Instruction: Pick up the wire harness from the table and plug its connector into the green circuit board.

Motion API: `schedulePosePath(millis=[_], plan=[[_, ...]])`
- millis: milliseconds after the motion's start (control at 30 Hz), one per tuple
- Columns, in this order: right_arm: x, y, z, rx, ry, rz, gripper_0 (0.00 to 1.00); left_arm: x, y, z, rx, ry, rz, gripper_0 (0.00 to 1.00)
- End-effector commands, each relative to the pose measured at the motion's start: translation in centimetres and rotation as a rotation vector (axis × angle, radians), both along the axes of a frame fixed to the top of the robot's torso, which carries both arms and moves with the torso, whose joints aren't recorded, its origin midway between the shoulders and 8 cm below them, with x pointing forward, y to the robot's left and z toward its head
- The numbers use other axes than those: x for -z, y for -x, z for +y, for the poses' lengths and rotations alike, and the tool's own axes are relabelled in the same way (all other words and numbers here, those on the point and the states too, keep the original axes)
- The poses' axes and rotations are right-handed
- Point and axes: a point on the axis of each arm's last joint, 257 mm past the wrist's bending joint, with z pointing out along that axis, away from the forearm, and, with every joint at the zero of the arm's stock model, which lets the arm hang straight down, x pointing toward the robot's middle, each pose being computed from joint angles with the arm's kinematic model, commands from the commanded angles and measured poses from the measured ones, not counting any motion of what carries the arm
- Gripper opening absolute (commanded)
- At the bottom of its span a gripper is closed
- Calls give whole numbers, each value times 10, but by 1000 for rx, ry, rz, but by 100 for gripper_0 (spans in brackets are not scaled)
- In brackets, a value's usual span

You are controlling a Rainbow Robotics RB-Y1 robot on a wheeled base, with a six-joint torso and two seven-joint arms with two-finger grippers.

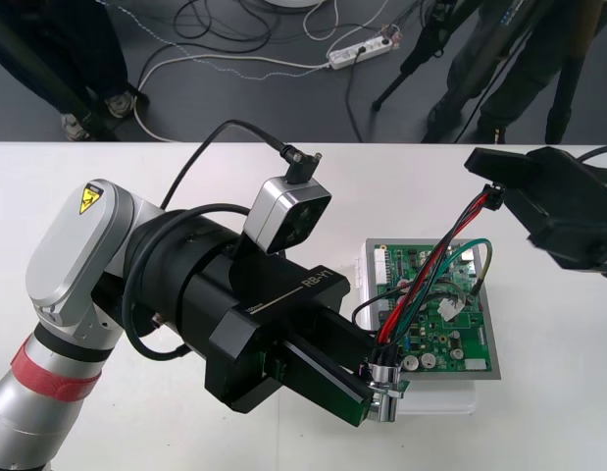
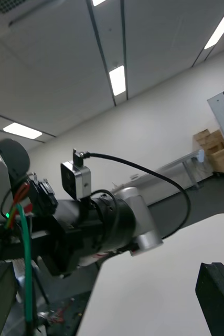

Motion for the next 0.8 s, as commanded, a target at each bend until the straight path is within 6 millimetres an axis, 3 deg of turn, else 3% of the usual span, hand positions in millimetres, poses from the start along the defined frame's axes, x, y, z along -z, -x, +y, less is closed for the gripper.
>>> schedulePosePath(millis=[33,233,800], plan=[[-27,20,9,-119,-30,39,100,-7,17,-1,53,71,-57,0],[-36,41,18,-226,-50,87,100,-7,16,-1,51,73,-56,0],[-40,64,36,-307,-64,70,100,-10,13,2,45,78,-50,0]])
